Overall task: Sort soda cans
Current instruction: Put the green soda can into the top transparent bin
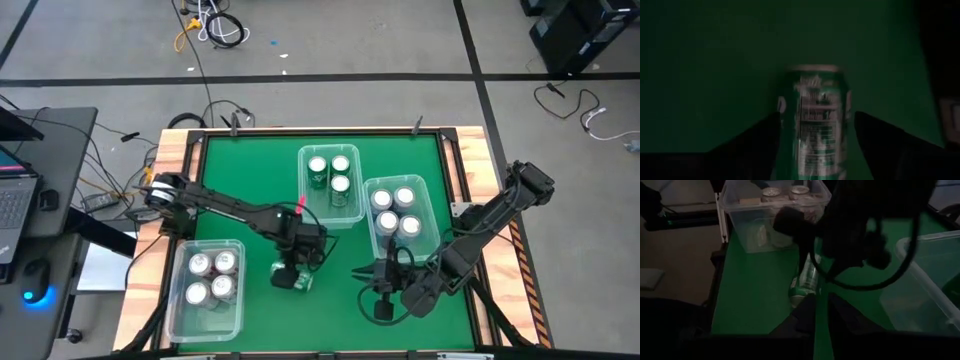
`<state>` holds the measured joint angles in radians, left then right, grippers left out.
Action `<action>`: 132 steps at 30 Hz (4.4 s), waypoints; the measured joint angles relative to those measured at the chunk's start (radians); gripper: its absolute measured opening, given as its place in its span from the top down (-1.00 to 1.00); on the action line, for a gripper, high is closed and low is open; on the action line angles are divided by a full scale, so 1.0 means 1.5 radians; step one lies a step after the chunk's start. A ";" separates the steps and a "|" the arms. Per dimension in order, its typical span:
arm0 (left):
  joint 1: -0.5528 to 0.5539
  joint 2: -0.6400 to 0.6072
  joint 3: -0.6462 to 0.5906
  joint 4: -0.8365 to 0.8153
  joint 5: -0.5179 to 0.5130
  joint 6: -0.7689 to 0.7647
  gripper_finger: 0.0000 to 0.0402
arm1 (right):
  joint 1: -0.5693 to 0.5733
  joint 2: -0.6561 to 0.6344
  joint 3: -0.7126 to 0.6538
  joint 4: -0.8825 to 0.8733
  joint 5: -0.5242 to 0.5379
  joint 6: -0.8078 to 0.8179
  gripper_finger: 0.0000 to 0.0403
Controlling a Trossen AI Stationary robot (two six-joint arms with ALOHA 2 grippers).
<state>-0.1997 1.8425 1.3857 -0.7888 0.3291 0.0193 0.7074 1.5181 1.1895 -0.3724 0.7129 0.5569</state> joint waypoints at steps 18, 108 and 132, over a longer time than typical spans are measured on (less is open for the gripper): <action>-0.093 -0.183 -0.068 0.033 -0.046 -0.098 0.96 | -0.023 0.074 -0.076 0.276 -0.005 -0.045 0.73; -0.127 -0.601 -0.208 0.142 -0.289 0.091 1.00 | -0.469 0.365 0.625 -0.759 -0.344 -0.388 -0.44; -0.127 -0.601 -0.251 0.168 -0.270 0.089 1.00 | -0.561 0.442 0.628 -0.685 -0.325 -0.587 -0.44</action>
<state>-0.3908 0.9413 1.0092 -0.5365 -0.0753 0.1524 -0.1337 2.1812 2.1307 -1.4006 0.2254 -0.3230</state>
